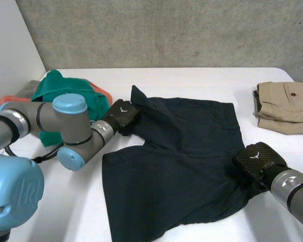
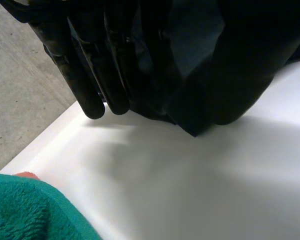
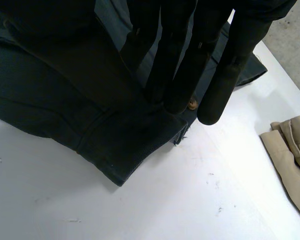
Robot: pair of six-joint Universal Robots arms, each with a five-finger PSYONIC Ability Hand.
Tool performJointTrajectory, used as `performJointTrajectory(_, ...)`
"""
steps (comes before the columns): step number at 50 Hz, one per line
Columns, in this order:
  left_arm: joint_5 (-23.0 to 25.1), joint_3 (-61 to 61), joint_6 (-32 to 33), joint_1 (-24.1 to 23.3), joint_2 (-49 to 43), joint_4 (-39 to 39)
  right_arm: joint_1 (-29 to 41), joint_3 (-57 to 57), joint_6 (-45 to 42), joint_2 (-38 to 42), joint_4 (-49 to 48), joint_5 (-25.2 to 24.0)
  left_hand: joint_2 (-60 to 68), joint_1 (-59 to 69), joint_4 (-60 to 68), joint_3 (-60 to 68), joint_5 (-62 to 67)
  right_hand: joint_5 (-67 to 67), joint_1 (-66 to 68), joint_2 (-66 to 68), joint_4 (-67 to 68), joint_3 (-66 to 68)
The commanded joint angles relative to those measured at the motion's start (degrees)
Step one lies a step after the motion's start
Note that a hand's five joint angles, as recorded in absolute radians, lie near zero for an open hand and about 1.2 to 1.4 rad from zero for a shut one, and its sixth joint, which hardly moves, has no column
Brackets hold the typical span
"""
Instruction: Fold the laundry.
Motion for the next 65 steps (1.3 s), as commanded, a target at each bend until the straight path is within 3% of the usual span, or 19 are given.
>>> performJointTrajectory(1,-1.47,1.13,0.6,-0.35,-0.82,0.04,0.01,0.0,0.0,0.36,0.1,0.16,25.6,25.55,25.43,25.65,26.06,11.54,16.19,11.64,11.39,11.26)
performJointTrajectory(6,-10.33,-0.8,5.07,-1.49,0.67,-0.57,0.18,0.0,0.09,0.36,0.1,0.16,25.6,25.55,25.43,25.65,26.06,11.54,16.19,11.64,11.39,11.26)
performJointTrajectory(11,-19.73,-9.3,14.29,-3.33,7.07,-0.57,0.79,0.0,0.35,-0.25,0.28,0.34,25.6,25.55,25.43,25.65,26.06,11.54,16.19,11.64,11.39,11.26)
performJointTrajectory(20,-29.41,-15.13,18.0,-6.32,12.02,-0.92,1.94,-0.17,4.31,-2.1,0.72,0.07,25.6,25.55,25.43,25.65,26.06,11.54,16.19,11.64,11.39,11.26)
performJointTrajectory(26,-32.06,-14.52,18.35,-7.2,11.93,-1.27,2.11,-0.09,4.48,-2.8,0.98,0.34,25.6,25.55,25.43,25.65,26.06,11.54,16.19,11.64,11.39,11.26)
performJointTrajectory(33,-31.53,-13.81,17.83,-7.82,12.02,-2.33,2.03,-0.09,4.48,-3.41,1.86,0.16,24.29,24.24,24.12,24.34,24.75,11.54,16.19,11.64,11.39,11.26)
performJointTrajectory(34,-31.44,-13.64,17.83,-8.43,12.19,-2.42,2.03,-0.09,4.48,-3.5,1.86,0.07,-4.7,-4.75,-4.87,-4.65,-4.24,11.54,16.19,11.64,11.39,11.26)
performJointTrajectory(36,-31.27,-13.9,17.83,-9.05,12.45,-2.42,2.03,-0.17,4.48,-3.59,1.86,-0.1,-32.96,-33.01,-33.13,-32.91,-32.5,11.54,16.19,11.64,11.39,11.26)
performJointTrajectory(37,-31.35,-13.99,17.83,-9.31,12.8,-2.42,2.03,-0.35,4.74,-3.59,1.77,-0.28,-40.58,-40.63,-40.75,-40.53,-40.12,11.54,16.19,11.64,11.39,11.26)
performJointTrajectory(39,-31.71,-14.51,17.3,-9.31,15.78,-2.68,2.11,-0.53,5.18,-3.59,1.77,-0.45,-41.5,-41.55,-41.67,-41.45,-41.04,11.54,16.19,11.64,11.39,11.26)
performJointTrajectory(44,-31.71,-20.21,11.52,-9.4,25.35,-3.73,2.38,-2.63,9.66,-3.5,1.33,-1.59,-39.48,-39.53,-39.65,-39.43,-39.02,11.54,16.19,11.64,11.39,11.26)
performJointTrajectory(51,-31.44,-35.24,-4.65,-10.63,43.02,-9.09,1.59,-8.25,21.87,-2.19,0.46,-2.48,-32.25,-32.31,-32.42,-32.2,-31.79,11.54,16.19,11.64,11.39,11.26)
performJointTrajectory(55,-30.13,-44.89,-13.17,-14.57,50.67,-14.79,1.5,-10.71,28.72,-0.17,-2.79,-2.04,-32.24,-32.29,-32.41,-32.19,-31.78,11.54,16.19,11.64,11.39,11.26)
performJointTrajectory(65,-26.96,-57.14,-23.56,-18.8,53.59,-17.54,1.24,-11.25,32.61,0.45,-5.87,-1.42,-33.76,-33.81,-33.93,-33.71,-33.3,11.54,16.19,11.64,11.39,11.26)
